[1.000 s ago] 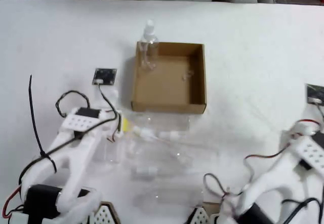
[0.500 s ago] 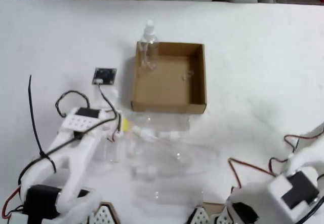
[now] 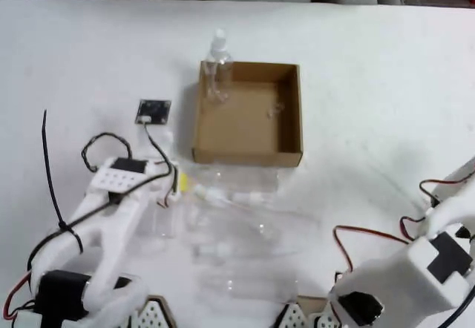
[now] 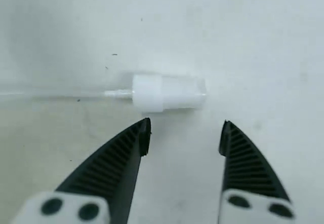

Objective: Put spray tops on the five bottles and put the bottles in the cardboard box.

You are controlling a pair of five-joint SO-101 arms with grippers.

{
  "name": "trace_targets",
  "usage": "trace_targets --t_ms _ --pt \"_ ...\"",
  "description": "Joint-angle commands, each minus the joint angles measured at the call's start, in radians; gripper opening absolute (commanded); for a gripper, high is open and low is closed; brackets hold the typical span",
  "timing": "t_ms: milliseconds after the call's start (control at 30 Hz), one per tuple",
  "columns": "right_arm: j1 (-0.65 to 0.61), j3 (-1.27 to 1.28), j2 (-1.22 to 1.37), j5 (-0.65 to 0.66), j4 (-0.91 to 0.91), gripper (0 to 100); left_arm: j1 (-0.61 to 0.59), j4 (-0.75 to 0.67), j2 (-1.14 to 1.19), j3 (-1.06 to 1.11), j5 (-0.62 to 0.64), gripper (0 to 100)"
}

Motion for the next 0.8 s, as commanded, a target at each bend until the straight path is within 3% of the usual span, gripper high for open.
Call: trace_targets --t_ms 0,233,500,633,767 --pt "-0.045 -0.044 0.015 -0.135 -0.013 26.1 -0.016 -0.035 -0.038 -0.003 0.003 2" --pt "-0.041 -0.044 0.047 -0.345 -0.102 28.9 -0.016 -0.032 -0.038 -0.003 0.003 2" --pt "-0.019 -0.066 0.031 -0.354 -0.120 28.8 -0.013 -0.034 -0.038 -0.003 0.002 2" --pt "-0.015 -0.087 0.022 -0.319 -0.114 28.3 -0.013 -0.035 -0.038 -0.003 0.002 2" --pt "-0.025 -0.097 -0.002 -0.087 -0.068 13.9 -0.013 -0.035 -0.038 -0.003 0.002 2"
